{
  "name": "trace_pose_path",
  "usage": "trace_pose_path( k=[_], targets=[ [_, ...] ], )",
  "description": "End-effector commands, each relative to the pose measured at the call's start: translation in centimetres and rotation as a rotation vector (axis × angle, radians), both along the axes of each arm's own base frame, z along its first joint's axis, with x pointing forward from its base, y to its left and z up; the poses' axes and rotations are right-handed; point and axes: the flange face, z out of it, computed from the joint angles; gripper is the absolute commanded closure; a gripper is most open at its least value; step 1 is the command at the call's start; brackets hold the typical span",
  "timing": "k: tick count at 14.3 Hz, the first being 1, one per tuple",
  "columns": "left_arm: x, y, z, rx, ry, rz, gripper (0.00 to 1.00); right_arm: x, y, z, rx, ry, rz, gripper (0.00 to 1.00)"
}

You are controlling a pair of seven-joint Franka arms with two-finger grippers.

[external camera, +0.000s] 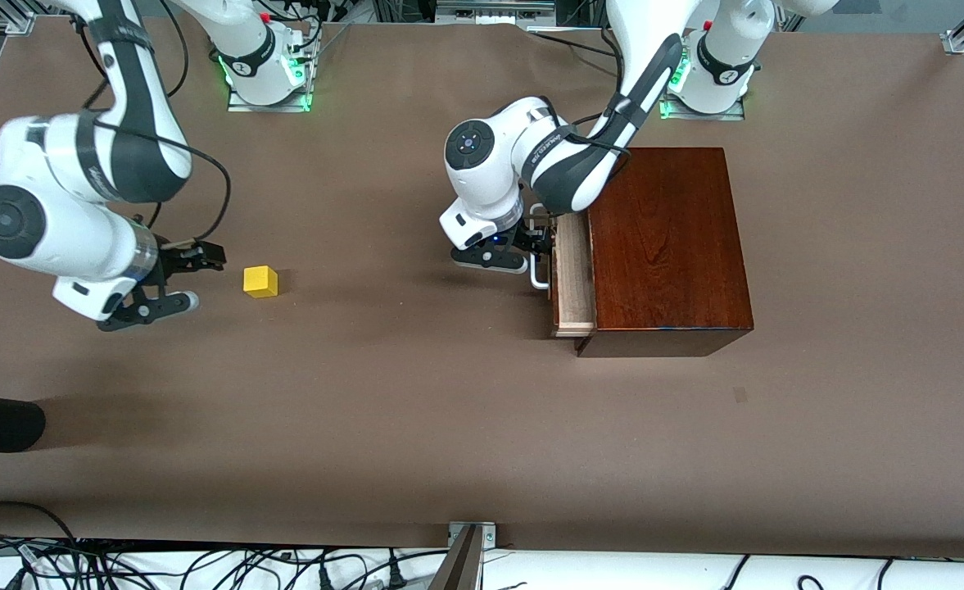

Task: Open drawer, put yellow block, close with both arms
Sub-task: 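Pull the drawer open with the left gripper while the right gripper grasps the cube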

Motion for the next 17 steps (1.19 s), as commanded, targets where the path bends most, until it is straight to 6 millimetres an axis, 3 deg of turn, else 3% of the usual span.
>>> trace_pose_path(
  k=[1, 4, 6, 10, 13, 17],
  targets=[
    [-1.5, -3.2, -2.2, -0.042, -0.039, -0.079, 0.00, -1.9, 0.1, -3.1, 0.028, -0.024, -0.034, 0.00],
    [-1.6, -3.4, -2.5, -0.028, -0.059, -0.068, 0.00, -4.2, -0.4, -8.7, 0.030, -0.093, -0.039, 0.00],
    [-1.7, -3.5, -3.0, -0.033, -0.057, -0.051, 0.00, -5.3, -0.7, -11.4, 0.031, -0.138, -0.044, 0.00],
    [-1.9, -5.1, -3.1, -0.045, -0.080, -0.041, 0.00, -6.0, -0.8, -14.3, 0.021, -0.154, -0.112, 0.00],
    [-2.0, -5.4, -3.1, -0.040, -0.089, -0.052, 0.00, -7.9, -0.2, -16.6, 0.020, -0.160, -0.131, 0.00],
    [-2.1, -6.4, -3.5, -0.046, -0.097, -0.061, 0.00, -8.8, 0.4, -17.5, 0.019, -0.160, -0.163, 0.00]
  ],
)
